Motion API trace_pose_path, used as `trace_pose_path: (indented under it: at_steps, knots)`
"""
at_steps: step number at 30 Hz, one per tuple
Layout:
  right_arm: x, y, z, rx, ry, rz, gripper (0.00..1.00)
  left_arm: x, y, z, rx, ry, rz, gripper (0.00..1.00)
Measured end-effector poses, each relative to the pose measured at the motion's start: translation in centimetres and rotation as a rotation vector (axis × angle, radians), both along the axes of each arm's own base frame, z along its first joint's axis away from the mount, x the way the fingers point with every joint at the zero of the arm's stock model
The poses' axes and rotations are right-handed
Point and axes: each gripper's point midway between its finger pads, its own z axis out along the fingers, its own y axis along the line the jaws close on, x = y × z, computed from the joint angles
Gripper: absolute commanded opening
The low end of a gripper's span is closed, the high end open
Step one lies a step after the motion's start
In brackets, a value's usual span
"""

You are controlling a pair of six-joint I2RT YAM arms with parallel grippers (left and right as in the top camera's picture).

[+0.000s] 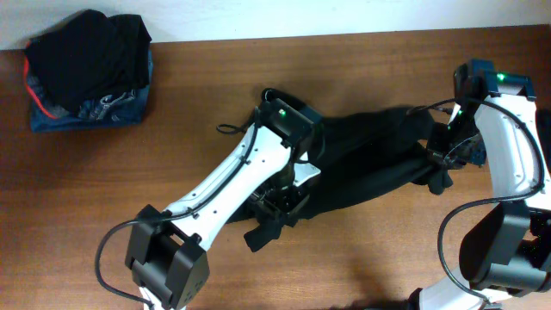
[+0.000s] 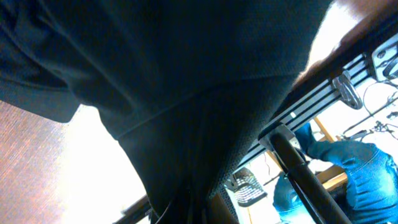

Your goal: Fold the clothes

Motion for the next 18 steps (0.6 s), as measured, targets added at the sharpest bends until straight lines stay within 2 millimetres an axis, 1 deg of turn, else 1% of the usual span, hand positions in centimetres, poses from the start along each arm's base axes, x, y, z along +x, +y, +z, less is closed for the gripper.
trace_pose_path:
  at_steps: [1, 2, 3, 4, 5, 6, 7, 9, 11, 13, 17, 18]
  knots:
    - [-0.3, 0.0, 0.0, -0.001, 0.014, 0.001, 0.09, -0.2, -0.2, 0.0, 0.000, 0.000, -0.010, 0.09]
    - [-0.6, -0.1, 0.1, -0.009, 0.025, 0.002, 0.17, -0.3, -0.2, 0.0, 0.000, 0.000, -0.012, 0.35]
    - [-1.1, -0.2, 0.1, -0.018, 0.045, 0.002, 0.33, -0.4, -0.3, 0.0, -0.001, 0.000, -0.020, 0.56]
    - [-1.2, -0.3, 0.2, -0.024, 0.053, 0.002, 0.58, -0.5, -0.4, 0.0, -0.002, 0.001, -0.023, 0.69]
    - [-1.4, -0.5, 0.2, -0.034, 0.061, 0.005, 0.72, -0.4, -0.3, 0.0, -0.001, 0.000, -0.025, 0.82]
    - [-1.5, -0.6, 0.2, -0.040, 0.067, 0.002, 0.76, -0.4, -0.3, 0.0, 0.001, -0.002, -0.026, 0.92]
    - [-1.6, -0.7, 0.3, -0.047, 0.070, 0.003, 0.79, -0.3, -0.2, 0.0, 0.008, -0.008, -0.028, 0.96]
    - [-1.6, -0.9, 0.3, -0.055, 0.071, 0.006, 0.80, 0.0, 0.2, -0.1, 0.027, -0.026, -0.034, 0.98]
    - [-1.3, -1.0, 0.3, -0.063, 0.057, 0.007, 0.81, 0.3, 0.2, -0.2, 0.032, -0.044, -0.038, 0.99]
    - [-0.4, -1.2, 0.2, -0.069, 0.021, 0.006, 0.81, 1.2, -0.1, -0.4, 0.015, -0.075, -0.030, 0.99]
    - [1.8, -0.9, 0.0, -0.043, -0.073, 0.008, 0.80, 4.1, -1.0, -0.9, -0.051, -0.164, 0.011, 0.99]
    - [2.8, -0.6, 0.0, -0.022, -0.113, 0.019, 0.80, 5.4, -1.4, -1.0, -0.081, -0.201, 0.031, 0.98]
